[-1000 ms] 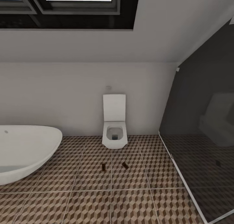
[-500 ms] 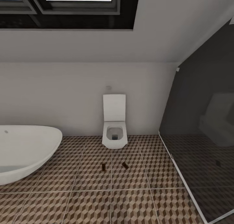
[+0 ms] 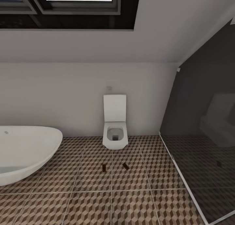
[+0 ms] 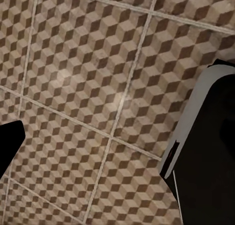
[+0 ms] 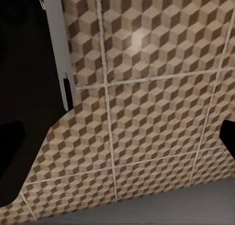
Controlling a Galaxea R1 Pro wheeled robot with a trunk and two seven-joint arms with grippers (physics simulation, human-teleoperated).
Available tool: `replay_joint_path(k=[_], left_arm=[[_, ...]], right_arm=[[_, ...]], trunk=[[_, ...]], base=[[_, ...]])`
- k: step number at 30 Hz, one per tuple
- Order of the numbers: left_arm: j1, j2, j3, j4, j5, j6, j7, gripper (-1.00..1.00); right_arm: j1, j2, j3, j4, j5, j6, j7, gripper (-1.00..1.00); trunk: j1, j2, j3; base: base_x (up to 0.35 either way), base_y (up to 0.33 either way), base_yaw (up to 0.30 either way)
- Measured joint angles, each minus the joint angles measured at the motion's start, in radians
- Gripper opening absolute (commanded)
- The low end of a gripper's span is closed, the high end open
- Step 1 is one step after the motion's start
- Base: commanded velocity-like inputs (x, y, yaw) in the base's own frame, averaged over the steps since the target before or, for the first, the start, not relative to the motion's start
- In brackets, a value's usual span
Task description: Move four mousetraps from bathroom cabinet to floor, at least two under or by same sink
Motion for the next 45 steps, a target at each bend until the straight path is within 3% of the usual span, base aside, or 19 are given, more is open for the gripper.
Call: replay_joint_path(k=[9,16,20,24,28,31,45], left_arm=[[0.004,-0.027,0.000,0.002,-0.001,0.001,-0.003,1.00],[0.020,-0.025,-0.002,-0.001,-0.001,-0.002,-0.006,1.00],[0.020,-0.025,-0.003,-0.001,-0.002,-0.002,-0.007,1.00],[0.020,-0.025,-0.003,-0.001,-0.002,-0.003,-0.008,1.00],[0.020,-0.025,-0.003,-0.001,-0.002,-0.003,-0.008,1.00],[0.020,-0.025,-0.003,-0.001,-0.002,-0.003,-0.008,1.00],[0.020,-0.025,-0.003,-0.001,-0.002,-0.003,-0.009,1.00]], right_arm=[[0.002,0.015,0.002,0.000,0.003,0.000,0.000,1.00],[0.002,0.015,0.002,-0.003,0.005,-0.096,0.000,1.00],[0.003,0.016,0.002,-0.004,0.008,-0.110,0.000,1.00],[0.001,0.018,0.000,-0.010,0.007,-0.174,0.000,1.00],[0.001,0.016,0.002,-0.012,0.006,-0.292,-0.001,1.00],[0.001,0.016,0.002,-0.012,0.008,-0.324,0.000,1.00],[0.001,0.017,0.002,-0.012,0.007,-0.340,-0.001,1.00]], trunk=[[0.000,0.000,0.000],[0.000,0.000,0.000],[0.000,0.000,0.000],[0.000,0.000,0.000],[0.000,0.000,0.000],[0.000,0.000,0.000],[0.000,0.000,0.000]], base=[[0.000,0.000,0.000],[0.000,0.000,0.000],[0.000,0.000,0.000],[0.000,0.000,0.000],[0.000,0.000,0.000],[0.000,0.000,0.000],[0.000,0.000,0.000]])
